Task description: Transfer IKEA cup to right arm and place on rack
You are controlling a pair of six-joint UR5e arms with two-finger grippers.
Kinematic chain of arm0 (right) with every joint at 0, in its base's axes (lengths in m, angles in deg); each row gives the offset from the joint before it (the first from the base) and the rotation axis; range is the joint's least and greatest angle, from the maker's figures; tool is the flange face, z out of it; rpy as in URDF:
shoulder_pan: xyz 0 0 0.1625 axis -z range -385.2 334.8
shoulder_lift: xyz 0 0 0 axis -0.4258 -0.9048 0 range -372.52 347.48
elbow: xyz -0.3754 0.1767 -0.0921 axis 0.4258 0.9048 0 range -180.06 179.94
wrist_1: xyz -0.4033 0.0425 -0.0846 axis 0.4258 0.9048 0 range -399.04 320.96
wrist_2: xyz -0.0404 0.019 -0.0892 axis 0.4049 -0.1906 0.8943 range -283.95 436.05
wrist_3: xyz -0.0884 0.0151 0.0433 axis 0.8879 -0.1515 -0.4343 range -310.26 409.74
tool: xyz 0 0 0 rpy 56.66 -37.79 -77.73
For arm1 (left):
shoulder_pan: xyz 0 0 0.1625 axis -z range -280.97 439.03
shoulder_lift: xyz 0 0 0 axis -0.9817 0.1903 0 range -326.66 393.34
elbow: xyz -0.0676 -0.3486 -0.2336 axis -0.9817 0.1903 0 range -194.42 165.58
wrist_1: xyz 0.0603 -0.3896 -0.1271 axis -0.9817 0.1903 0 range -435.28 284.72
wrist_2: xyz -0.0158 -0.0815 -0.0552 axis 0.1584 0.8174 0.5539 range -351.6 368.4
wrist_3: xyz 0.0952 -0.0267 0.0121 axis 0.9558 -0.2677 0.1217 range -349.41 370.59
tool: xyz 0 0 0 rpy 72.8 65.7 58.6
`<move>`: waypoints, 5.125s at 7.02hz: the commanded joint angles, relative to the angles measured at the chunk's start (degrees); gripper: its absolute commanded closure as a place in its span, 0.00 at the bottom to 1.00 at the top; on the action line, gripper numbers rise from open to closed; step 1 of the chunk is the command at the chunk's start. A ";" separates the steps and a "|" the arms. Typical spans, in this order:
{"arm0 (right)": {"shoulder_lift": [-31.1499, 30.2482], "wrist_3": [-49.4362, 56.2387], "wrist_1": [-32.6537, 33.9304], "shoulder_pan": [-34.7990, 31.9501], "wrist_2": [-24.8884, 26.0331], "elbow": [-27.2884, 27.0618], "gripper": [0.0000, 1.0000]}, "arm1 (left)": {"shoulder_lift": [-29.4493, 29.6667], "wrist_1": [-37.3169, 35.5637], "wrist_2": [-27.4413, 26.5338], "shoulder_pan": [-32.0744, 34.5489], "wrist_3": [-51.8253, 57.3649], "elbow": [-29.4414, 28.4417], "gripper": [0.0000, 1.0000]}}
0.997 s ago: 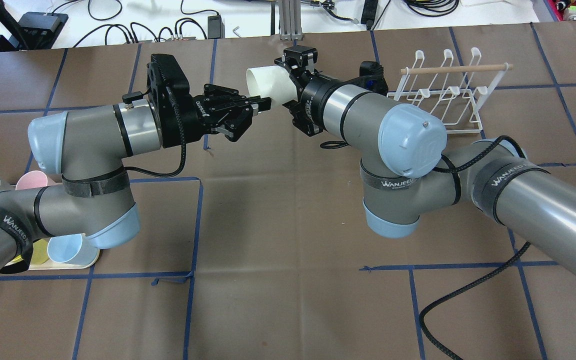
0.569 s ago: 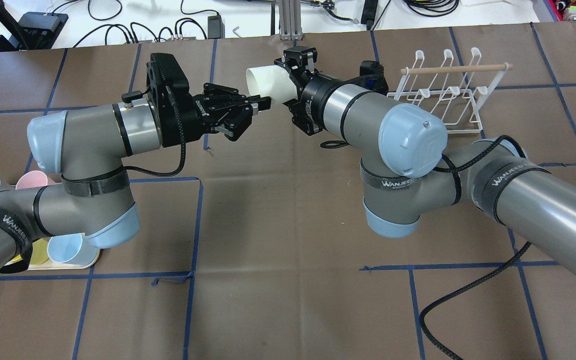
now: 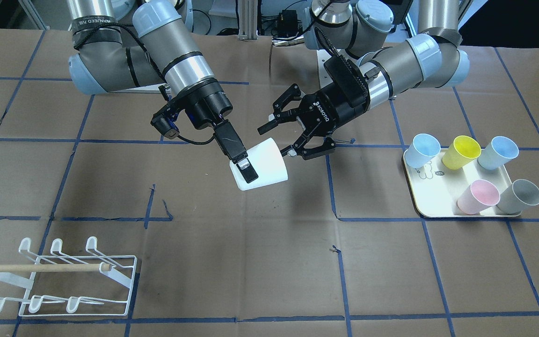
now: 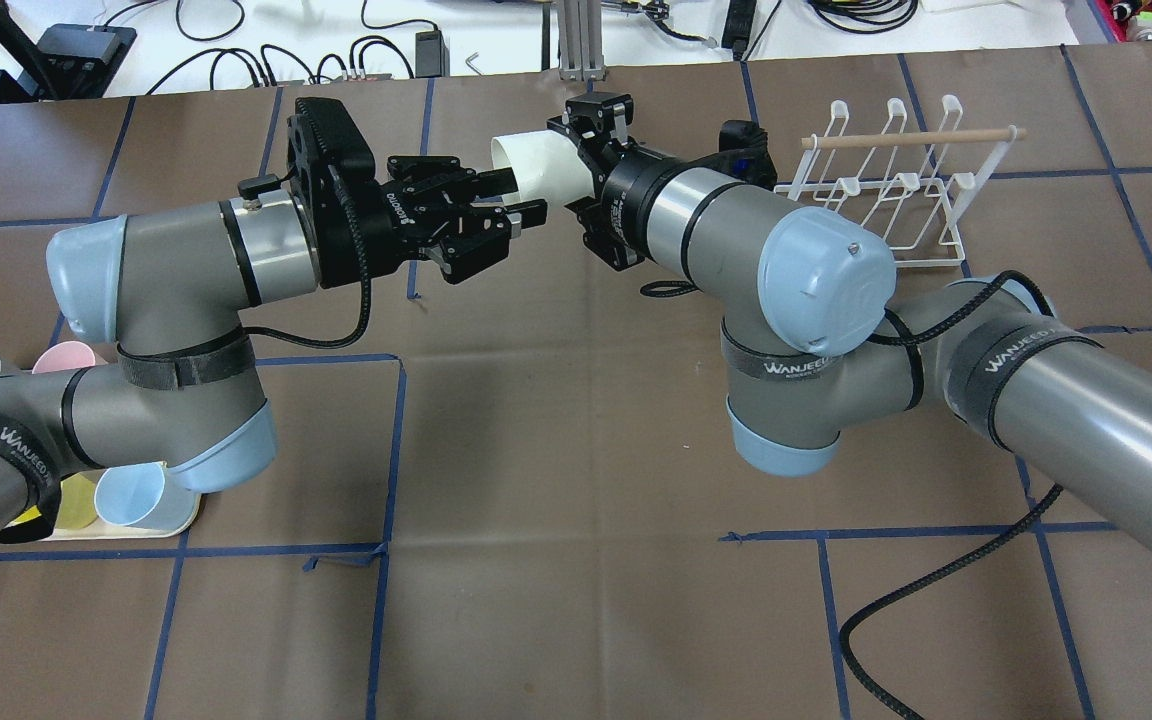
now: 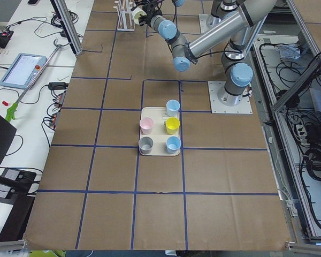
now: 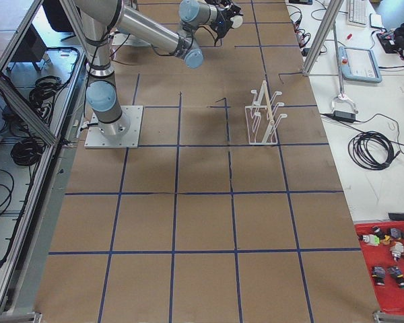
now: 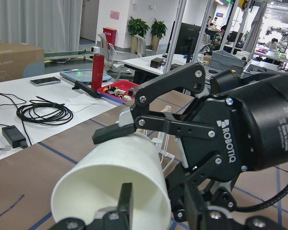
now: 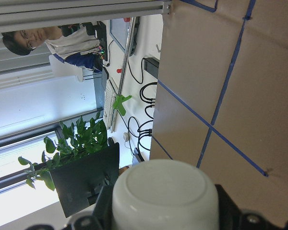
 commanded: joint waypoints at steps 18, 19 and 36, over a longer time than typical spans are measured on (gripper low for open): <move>14.01 95.64 1.31 23.20 2.55 14.95 0.72 | -7.32 79.83 -65.45 3.91 -24.70 -30.95 0.01; 15.42 99.32 1.32 24.68 2.46 16.18 0.72 | -8.64 79.92 -65.27 3.91 -24.70 -29.89 0.01; 19.04 98.22 6.77 24.08 2.90 11.54 0.01 | -22.74 63.34 -61.58 -31.25 12.74 6.14 0.02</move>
